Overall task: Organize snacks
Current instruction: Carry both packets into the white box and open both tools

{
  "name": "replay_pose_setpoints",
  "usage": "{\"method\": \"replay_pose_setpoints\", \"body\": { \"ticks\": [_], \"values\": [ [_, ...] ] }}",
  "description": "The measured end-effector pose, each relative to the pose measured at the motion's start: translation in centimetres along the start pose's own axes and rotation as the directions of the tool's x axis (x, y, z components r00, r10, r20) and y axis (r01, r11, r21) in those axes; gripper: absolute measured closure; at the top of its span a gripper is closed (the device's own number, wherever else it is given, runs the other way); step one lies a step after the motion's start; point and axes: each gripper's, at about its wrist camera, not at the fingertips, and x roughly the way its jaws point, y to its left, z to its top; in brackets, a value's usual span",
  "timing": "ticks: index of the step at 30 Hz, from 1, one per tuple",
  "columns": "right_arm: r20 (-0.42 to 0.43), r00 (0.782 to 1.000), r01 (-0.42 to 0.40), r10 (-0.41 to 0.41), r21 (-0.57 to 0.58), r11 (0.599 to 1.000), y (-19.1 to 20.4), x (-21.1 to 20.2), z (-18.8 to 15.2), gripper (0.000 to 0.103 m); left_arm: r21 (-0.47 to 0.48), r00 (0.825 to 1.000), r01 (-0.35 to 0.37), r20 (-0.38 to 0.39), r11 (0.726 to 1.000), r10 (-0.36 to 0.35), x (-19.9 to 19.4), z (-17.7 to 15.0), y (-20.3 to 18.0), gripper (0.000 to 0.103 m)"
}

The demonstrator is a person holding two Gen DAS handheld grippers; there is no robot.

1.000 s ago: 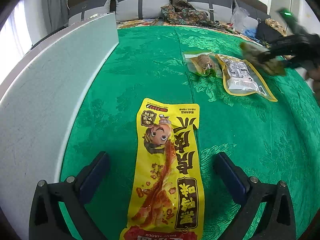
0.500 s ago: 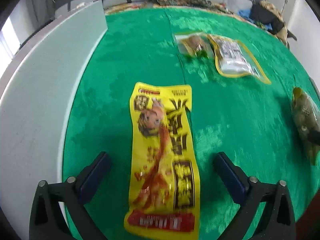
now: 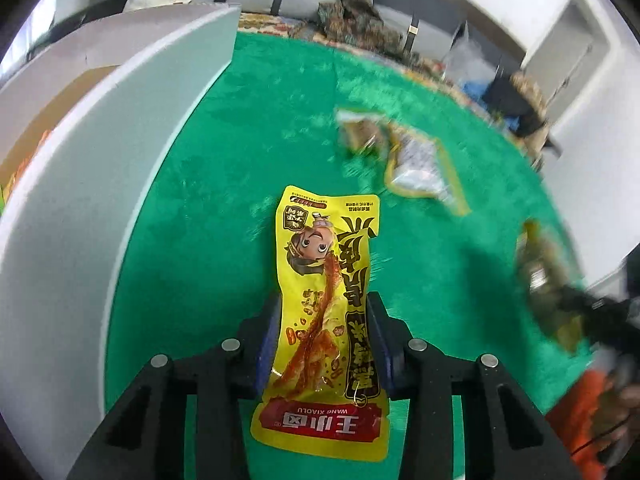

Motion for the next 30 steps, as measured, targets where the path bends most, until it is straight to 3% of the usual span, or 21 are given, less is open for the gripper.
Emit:
{"method": "replay_pose_setpoints", "body": {
  "ticks": [3,6,10,13,18,21,22,23,24,26,30],
  "values": [
    [-0.001,0.998,-0.055,0.056,0.046,0.997,0.6,-0.1,-0.1,0.038,-0.049,0.995,0.083,0.061,0.995,-0.08,-3.2,0.8,-0.4,0.063],
    [0.006,0.995,-0.097,0.097,0.001,0.995,3.6,-0.7,0.6,0.038,-0.077,0.982,0.147,0.132,0.986,-0.136,-7.1,2.4,0.0,0.063],
    [-0.008,0.986,-0.167,0.167,-0.117,0.979,10.2,-0.5,1.7,0.038,-0.11,0.967,0.145,0.225,0.983,-0.117,-12.7,5.0,3.1,0.063],
    [-0.055,0.965,-0.261,0.255,-0.204,0.944,17.1,1.2,2.5,0.038,-0.145,0.96,0.076,0.276,0.986,-0.034,-16.1,6.5,6.9,0.062],
    [-0.148,0.937,-0.349,0.317,-0.331,0.877,27.8,6.0,2.2,0.038,-0.229,0.94,-0.137,0.278,0.964,0.199,-19.1,7.0,14.7,0.061],
    [-0.185,0.936,-0.35,0.3,-0.398,0.848,33.6,10.3,1.1,0.035,-0.263,0.916,-0.27,0.228,0.926,0.331,-18.6,6.1,18.3,0.049],
    [-0.196,0.939,-0.341,0.284,-0.412,0.845,35.1,12.1,0.7,0.034,-0.282,0.906,-0.311,0.201,0.908,0.373,-18.0,5.7,19.6,0.036],
    [-0.206,0.943,-0.326,0.261,-0.419,0.847,35.8,13.1,0.1,0.031,-0.301,0.901,-0.342,0.165,0.89,0.402,-17.3,5.1,20.8,0.02],
    [-0.227,0.95,-0.295,0.215,-0.423,0.857,36.7,15.2,-0.3,0.031,-0.313,0.897,-0.362,0.139,0.878,0.42,-16.7,4.5,21.5,0.017],
    [-0.251,0.954,-0.263,0.167,-0.427,0.865,36.8,17.0,-0.9,0.031,-0.328,0.889,-0.392,0.104,0.859,0.446,-16.0,3.4,22.5,0.017],
    [-0.208,0.964,-0.242,0.164,-0.443,0.863,34.6,15.7,-1.0,0.031,-0.346,0.891,-0.375,0.122,0.86,0.437,-16.1,1.2,21.9,0.016]
  ]
}}
